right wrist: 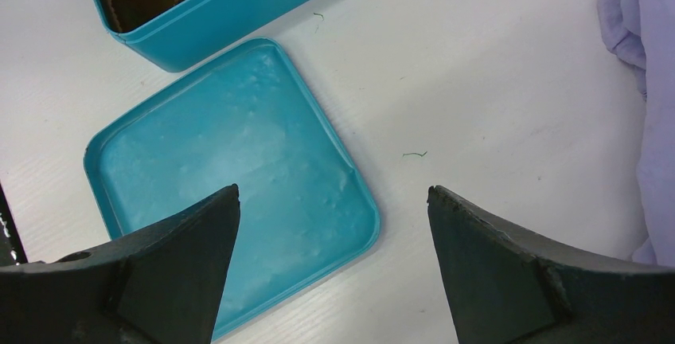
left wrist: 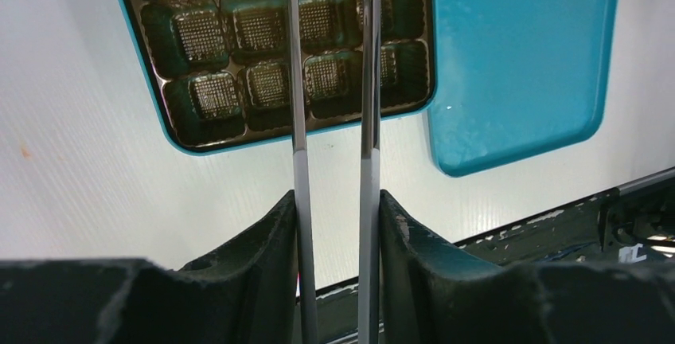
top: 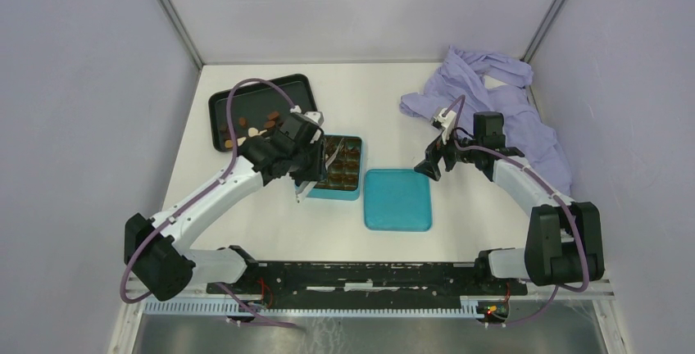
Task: Pack the chocolate
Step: Place the fake chocolate in the packing box, then pick up the fake chocolate from the plate.
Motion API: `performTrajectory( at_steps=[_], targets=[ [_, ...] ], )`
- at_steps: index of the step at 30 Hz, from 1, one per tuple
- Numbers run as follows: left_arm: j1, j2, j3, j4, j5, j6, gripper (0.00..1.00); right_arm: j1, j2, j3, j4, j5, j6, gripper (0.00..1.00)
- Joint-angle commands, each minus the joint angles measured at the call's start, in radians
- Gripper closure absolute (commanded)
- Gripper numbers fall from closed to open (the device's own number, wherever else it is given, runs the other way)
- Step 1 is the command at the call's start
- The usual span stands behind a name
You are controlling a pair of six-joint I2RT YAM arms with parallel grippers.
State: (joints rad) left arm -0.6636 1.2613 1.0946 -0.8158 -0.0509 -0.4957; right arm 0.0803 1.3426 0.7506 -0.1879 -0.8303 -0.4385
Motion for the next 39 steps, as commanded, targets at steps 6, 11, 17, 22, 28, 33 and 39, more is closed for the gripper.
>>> performTrajectory(
  at_steps=[6, 11, 17, 22, 28, 33, 39],
  targets=[
    [-0.004, -0.043, 0.091, 0.091, -0.054, -0.041, 0.6, -0.004, 0.012, 0.016, 0.03, -0.028, 0.001, 0.06],
    [-0.003, -0.034, 0.123, 0.145, -0.091, -0.037, 0.6, -0.004, 0.014, 0.018, 0.03, -0.029, 0.001, 0.06],
    [0.005, -0.003, 0.154, 0.149, -0.165, -0.002, 0.61, -0.004, 0.014, 0.021, 0.029, -0.03, 0.001, 0.06],
    [0.029, 0.007, 0.18, 0.111, -0.237, 0.044, 0.61, -0.004, 0.012, 0.02, 0.03, -0.032, 0.0, 0.06],
    [0.182, 0.018, 0.182, 0.11, -0.144, 0.109, 0.61, -0.005, 0.016, 0.021, 0.03, -0.036, 0.003, 0.06],
    [0.326, 0.039, 0.19, 0.091, -0.024, 0.151, 0.61, -0.004, 0.011, 0.02, 0.028, -0.035, 0.002, 0.06],
    [0.449, 0.057, 0.193, -0.036, -0.02, 0.193, 0.61, -0.004, 0.007, 0.015, 0.032, -0.032, 0.0, 0.06]
  ],
)
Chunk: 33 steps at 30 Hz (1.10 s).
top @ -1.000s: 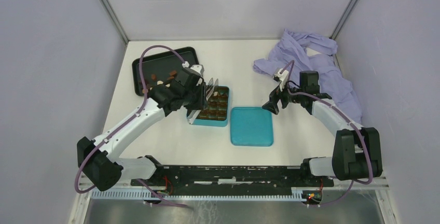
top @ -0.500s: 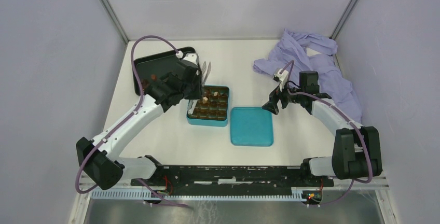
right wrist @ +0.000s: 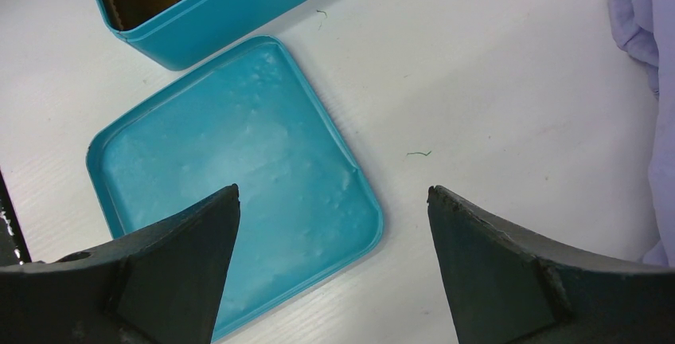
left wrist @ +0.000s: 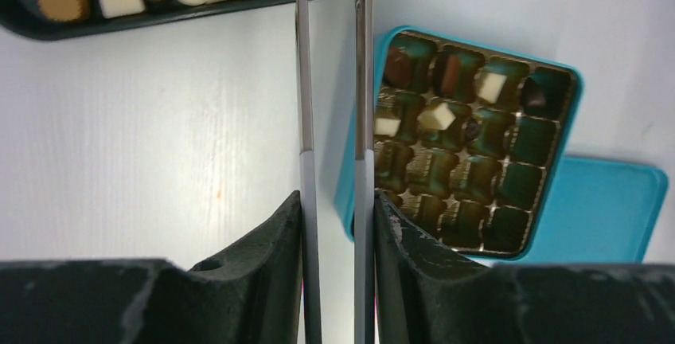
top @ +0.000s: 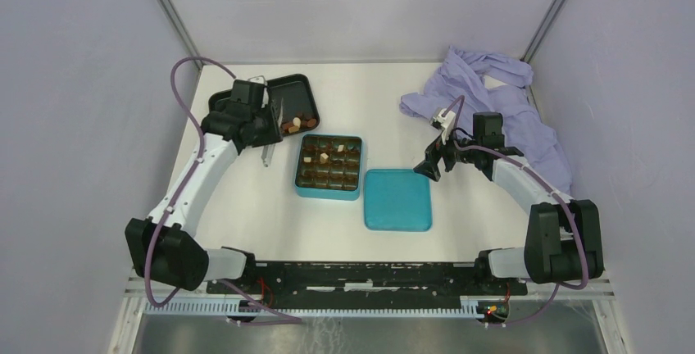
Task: Pack the chocolate
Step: Pick up the fake chocolate from the plate.
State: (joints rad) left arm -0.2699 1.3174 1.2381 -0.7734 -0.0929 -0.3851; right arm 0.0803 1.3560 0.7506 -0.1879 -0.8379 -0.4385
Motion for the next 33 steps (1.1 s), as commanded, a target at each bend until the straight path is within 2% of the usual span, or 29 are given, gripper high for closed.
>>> performTrajectory(
  at_steps=[1, 17, 33],
  targets=[
    [0.064, 0.003, 0.049, -0.099, 0.005, 0.087, 0.61, -0.004, -0.005, 0.016, 0.032, -0.026, 0.0, 0.06],
    [0.102, 0.097, 0.092, -0.19, -0.074, 0.091, 0.59, -0.004, 0.019, 0.025, 0.03, -0.038, 0.007, 0.06],
    [0.143, 0.17, 0.125, -0.172, -0.067, 0.123, 0.58, -0.004, 0.034, 0.04, 0.022, -0.043, 0.009, 0.06]
  ],
)
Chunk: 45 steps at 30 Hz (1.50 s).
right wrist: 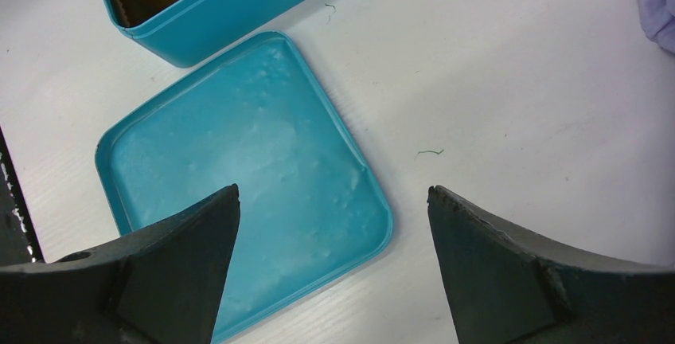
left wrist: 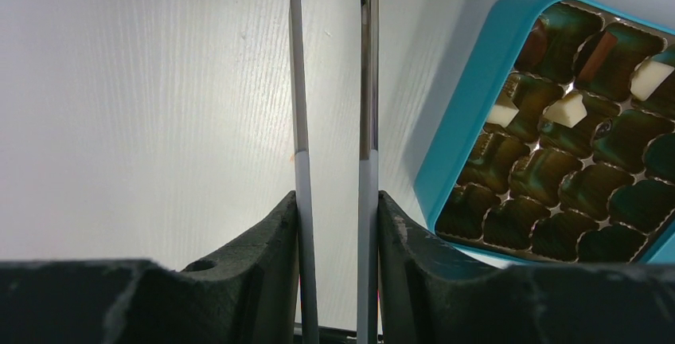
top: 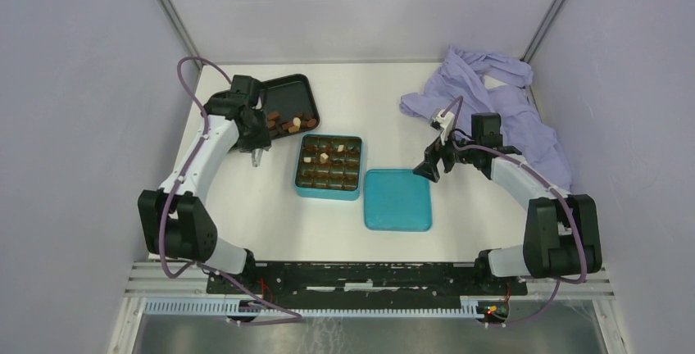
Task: Pack the chocolate
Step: Pick up the fake chocolate from the plate.
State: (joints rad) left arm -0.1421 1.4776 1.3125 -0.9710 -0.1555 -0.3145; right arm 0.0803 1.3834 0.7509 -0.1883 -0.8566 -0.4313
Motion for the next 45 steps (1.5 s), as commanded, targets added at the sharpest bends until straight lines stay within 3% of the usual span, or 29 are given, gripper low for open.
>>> performTrajectory(
  at_steps=[1, 14, 33, 42, 45],
  targets=[
    [0.019, 0.015, 0.052, 0.027, -0.001, 0.052, 0.58, -0.004, 0.007, 0.039, 0.021, -0.025, 0.001, 0.06],
    [0.038, 0.064, 0.06, 0.037, 0.031, 0.062, 0.54, -0.004, 0.01, 0.035, 0.024, -0.027, 0.0, 0.06],
    [0.043, 0.099, 0.066, 0.032, 0.052, 0.064, 0.55, -0.004, 0.013, 0.034, 0.021, -0.024, -0.004, 0.06],
    [0.045, 0.107, 0.07, 0.032, 0.066, 0.066, 0.69, -0.005, 0.013, 0.034, 0.021, -0.025, -0.004, 0.06],
    [0.044, 0.104, 0.073, 0.031, 0.069, 0.066, 0.85, -0.004, 0.013, 0.036, 0.021, -0.025, -0.004, 0.06]
  ],
)
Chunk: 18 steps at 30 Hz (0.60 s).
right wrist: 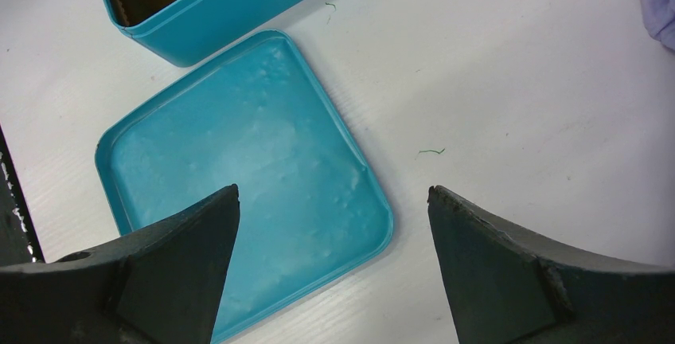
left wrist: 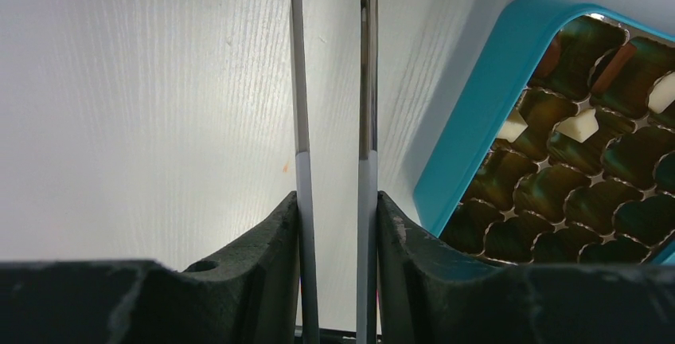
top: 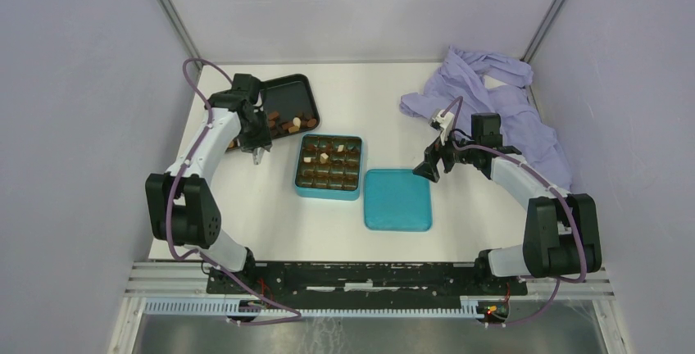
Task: Pack the chocolate
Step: Pick up the fake chocolate from the plate.
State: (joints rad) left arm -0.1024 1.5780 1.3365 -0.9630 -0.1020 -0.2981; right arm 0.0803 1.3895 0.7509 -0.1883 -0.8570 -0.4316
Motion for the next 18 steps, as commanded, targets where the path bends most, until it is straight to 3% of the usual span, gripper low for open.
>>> performTrajectory(
  at_steps=[1, 3, 18],
  targets=[
    [0.005, 0.0, 0.052, 0.023, 0.017, 0.049, 0.91, -0.004, 0.007, 0.036, 0.021, -0.024, -0.004, 0.06],
    [0.006, -0.003, 0.055, 0.024, 0.02, 0.047, 0.98, -0.004, 0.008, 0.036, 0.021, -0.025, -0.004, 0.06],
    [0.005, -0.048, 0.066, 0.055, 0.025, 0.048, 0.98, -0.004, 0.01, 0.038, 0.02, -0.024, -0.004, 0.06]
  ],
)
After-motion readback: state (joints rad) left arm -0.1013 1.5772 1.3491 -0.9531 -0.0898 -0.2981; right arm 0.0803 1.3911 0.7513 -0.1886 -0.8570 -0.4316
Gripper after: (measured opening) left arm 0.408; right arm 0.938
